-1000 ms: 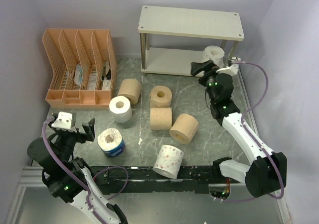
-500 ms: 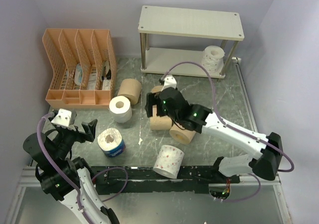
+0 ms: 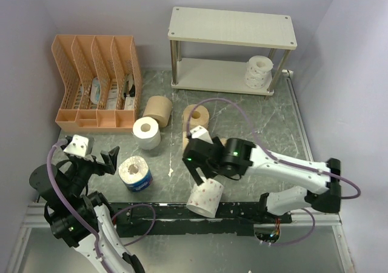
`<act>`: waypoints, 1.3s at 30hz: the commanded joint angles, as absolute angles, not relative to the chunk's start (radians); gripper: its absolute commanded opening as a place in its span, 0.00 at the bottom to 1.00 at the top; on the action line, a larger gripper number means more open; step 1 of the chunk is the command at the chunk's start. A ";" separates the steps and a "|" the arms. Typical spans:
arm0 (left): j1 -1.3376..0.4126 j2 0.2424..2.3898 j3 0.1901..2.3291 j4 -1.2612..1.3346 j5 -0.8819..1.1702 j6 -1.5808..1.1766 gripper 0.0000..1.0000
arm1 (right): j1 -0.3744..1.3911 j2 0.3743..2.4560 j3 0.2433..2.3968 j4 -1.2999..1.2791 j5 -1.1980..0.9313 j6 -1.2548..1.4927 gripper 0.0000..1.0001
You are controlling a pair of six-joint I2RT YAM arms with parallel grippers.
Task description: Place and organize the paper towels onto the shelf
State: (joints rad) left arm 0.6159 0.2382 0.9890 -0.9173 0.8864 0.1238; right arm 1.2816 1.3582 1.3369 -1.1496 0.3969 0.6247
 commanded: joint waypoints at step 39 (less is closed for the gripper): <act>0.592 0.156 0.996 -0.912 0.901 0.130 0.94 | 0.835 1.046 0.730 -0.608 -0.259 0.504 0.81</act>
State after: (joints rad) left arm 0.5983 0.1665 0.9890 -0.9173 0.8864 0.1238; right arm 0.8761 1.0767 0.7586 -0.6575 -0.1566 0.5438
